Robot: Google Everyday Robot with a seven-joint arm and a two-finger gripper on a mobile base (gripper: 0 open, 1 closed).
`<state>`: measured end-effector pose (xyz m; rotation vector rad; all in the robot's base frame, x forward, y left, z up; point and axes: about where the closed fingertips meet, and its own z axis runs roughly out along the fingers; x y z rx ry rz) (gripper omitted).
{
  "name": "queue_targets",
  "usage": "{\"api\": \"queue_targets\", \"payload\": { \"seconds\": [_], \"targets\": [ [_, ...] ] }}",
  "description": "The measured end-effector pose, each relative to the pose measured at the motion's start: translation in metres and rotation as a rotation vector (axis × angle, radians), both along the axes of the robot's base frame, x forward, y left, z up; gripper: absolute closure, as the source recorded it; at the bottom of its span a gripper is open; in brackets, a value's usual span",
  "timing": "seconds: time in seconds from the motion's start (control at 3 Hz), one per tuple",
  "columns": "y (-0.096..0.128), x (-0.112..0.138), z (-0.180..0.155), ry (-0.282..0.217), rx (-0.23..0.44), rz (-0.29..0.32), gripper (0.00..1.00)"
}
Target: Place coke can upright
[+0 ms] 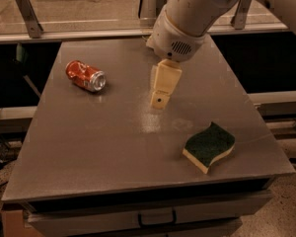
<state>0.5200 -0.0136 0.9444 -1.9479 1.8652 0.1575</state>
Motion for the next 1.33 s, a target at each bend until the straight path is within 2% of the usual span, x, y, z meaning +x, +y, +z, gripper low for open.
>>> {"api": "queue_targets", "payload": {
  "seconds": [0.33,0.67,1.33],
  "targets": [
    [0.0,0.0,0.0,0.0,0.0,0.0,0.0],
    [0.025,0.019,-0.003,0.0,0.039,-0.022,0.0],
    [0.125,0.075,-0.01,0.011,0.145,-0.045,0.0]
  ]
}}
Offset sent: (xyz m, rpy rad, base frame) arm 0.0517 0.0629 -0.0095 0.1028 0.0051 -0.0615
